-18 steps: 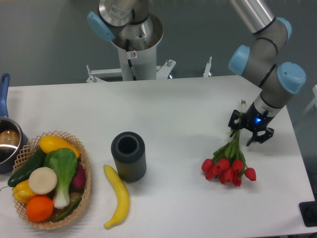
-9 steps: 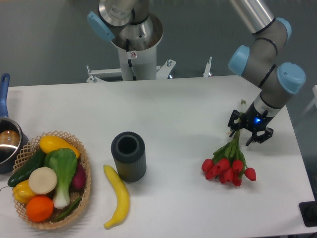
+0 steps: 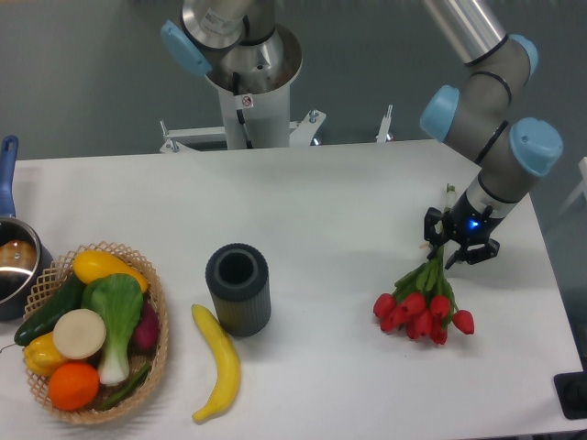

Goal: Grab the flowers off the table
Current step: 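Close the gripper on the green tulip stems, then lift the gripped red tulips up off the table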

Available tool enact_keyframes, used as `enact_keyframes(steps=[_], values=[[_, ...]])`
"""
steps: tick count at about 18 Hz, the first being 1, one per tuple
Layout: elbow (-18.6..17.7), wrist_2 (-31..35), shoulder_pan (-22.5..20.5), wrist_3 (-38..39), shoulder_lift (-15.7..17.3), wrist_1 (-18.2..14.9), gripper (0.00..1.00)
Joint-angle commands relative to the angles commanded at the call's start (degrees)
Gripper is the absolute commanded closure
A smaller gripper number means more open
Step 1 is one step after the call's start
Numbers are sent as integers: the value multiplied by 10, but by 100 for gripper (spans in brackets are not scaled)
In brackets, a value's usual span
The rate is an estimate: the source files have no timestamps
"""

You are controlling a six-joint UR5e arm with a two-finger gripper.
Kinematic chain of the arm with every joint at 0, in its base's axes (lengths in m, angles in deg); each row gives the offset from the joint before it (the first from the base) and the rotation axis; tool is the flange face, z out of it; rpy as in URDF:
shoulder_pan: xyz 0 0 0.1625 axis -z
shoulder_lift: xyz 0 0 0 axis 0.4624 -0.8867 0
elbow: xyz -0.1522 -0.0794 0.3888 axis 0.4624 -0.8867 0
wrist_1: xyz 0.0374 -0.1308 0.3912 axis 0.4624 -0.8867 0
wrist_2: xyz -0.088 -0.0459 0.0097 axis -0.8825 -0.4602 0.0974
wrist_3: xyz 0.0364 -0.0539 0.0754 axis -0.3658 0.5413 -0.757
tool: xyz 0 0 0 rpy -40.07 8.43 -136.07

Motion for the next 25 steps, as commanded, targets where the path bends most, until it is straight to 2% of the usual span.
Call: enact_keyframes(steps=[2,7,15,25], values=[[0,0,0,1,0,0,78],[0,1,0,0,2,0,79],[11,1,-4,-1,27,-1,79],[11,-2,-9,0,90,-2,79]])
